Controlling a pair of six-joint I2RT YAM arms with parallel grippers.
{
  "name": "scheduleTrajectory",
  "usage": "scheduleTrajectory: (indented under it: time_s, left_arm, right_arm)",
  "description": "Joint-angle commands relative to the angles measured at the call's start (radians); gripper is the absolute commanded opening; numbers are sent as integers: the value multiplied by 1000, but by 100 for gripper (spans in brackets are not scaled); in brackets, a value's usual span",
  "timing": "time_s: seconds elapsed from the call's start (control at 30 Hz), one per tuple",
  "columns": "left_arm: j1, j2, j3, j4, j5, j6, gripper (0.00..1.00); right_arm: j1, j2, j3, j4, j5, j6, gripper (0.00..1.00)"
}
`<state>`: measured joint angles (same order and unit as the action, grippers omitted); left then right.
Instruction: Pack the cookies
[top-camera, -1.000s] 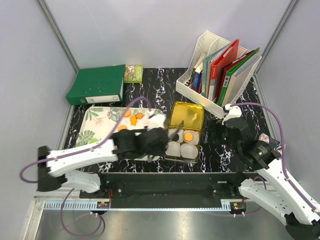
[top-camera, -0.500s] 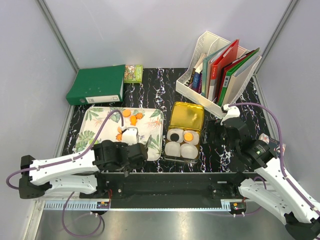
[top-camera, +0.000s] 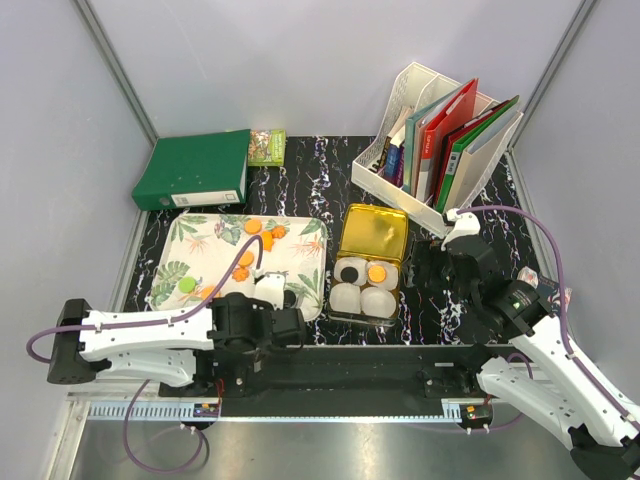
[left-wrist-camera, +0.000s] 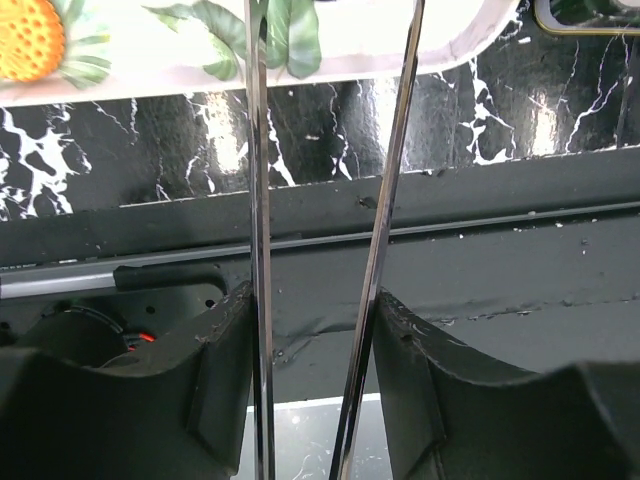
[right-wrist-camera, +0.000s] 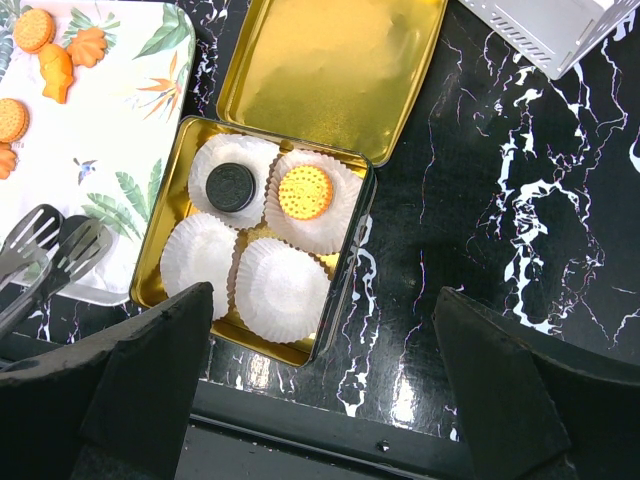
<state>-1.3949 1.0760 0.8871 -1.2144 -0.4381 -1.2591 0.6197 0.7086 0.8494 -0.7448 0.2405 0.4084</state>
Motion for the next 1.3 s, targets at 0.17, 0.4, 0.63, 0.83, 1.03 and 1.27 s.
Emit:
scheduleTrajectory:
  time_s: [0.17,0.4,0.63,0.83,1.03,1.27]
  left_arm:
    - [-29,9,-4,12,-4,-48,43]
    - [-38,-4,3,-8,-8,-56,33]
    - [-49,2,133,-94,-85,-54,27]
    - [-49,70,349,-175,-188,10,26]
    - [-49,196,487,-114,-209,122,26]
    - [-47,349,582,38,-159,262,26]
  right_arm:
    - [-3,-4,4,36,-12,-6,100]
    - [-5,-8,4,38,-12,-5,100]
    - [-3,-9,4,36,-12,-2,100]
    - [-3,-14,4,38,-10,-2,100]
    - [-3,-20,2,36,-6,-2,100]
    - [-5,-27,2,36,-4,-2,100]
